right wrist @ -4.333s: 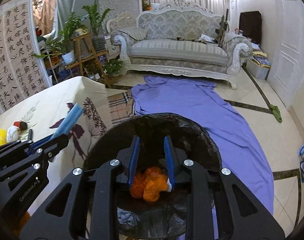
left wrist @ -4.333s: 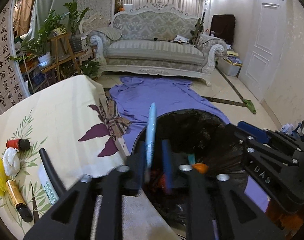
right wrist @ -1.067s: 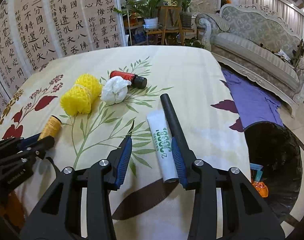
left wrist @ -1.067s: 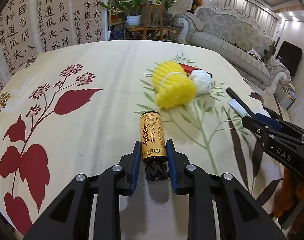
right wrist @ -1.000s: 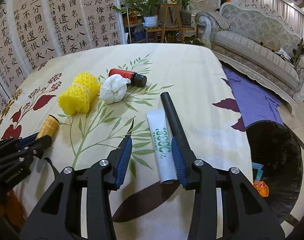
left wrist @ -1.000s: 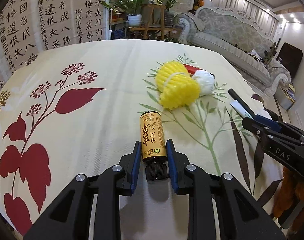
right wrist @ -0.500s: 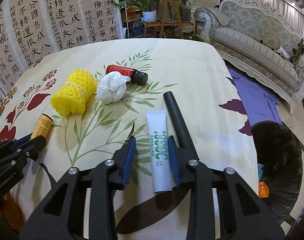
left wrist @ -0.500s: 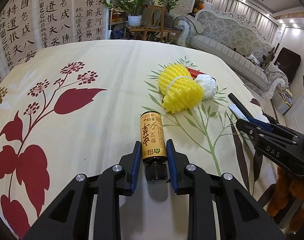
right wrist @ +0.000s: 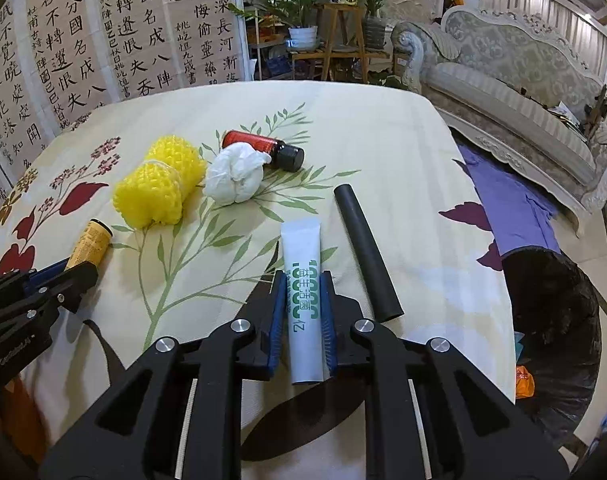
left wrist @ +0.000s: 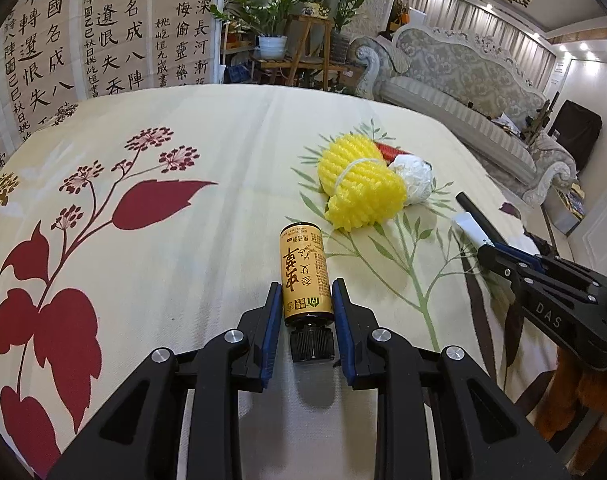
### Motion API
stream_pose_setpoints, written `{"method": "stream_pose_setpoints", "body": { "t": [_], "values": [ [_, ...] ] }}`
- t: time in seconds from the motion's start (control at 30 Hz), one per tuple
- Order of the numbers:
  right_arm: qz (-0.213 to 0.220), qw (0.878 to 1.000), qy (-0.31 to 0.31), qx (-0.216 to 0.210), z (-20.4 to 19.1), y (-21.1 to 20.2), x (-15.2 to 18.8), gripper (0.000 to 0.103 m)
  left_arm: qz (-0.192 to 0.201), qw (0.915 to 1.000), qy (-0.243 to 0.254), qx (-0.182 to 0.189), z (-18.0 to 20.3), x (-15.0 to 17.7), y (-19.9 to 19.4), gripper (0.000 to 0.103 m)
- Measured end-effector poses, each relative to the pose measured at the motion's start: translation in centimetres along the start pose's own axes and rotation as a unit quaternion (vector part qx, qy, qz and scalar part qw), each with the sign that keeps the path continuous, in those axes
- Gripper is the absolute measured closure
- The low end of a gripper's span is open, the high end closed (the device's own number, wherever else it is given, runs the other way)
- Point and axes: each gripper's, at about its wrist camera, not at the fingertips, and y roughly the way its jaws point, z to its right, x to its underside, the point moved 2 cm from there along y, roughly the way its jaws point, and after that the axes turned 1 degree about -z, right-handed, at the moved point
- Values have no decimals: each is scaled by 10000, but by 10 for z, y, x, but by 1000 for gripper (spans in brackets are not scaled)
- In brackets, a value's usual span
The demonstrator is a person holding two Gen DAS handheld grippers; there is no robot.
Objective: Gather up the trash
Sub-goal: 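Carry the amber bottle and white tube over the trash bin with both grippers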
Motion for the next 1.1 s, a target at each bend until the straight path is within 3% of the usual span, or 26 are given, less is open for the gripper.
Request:
{"method": "stream_pose_setpoints", "body": {
  "t": [0.47,1.1],
  "values": [
    [406,9983,307,277,31,-47,10,87,286,9974,486,450,55,-2,-17,77],
    [828,9786,1353,1311,154,-106,51,86,443,9778,1574,1311,193,-5,-8,77]
  ]
}}
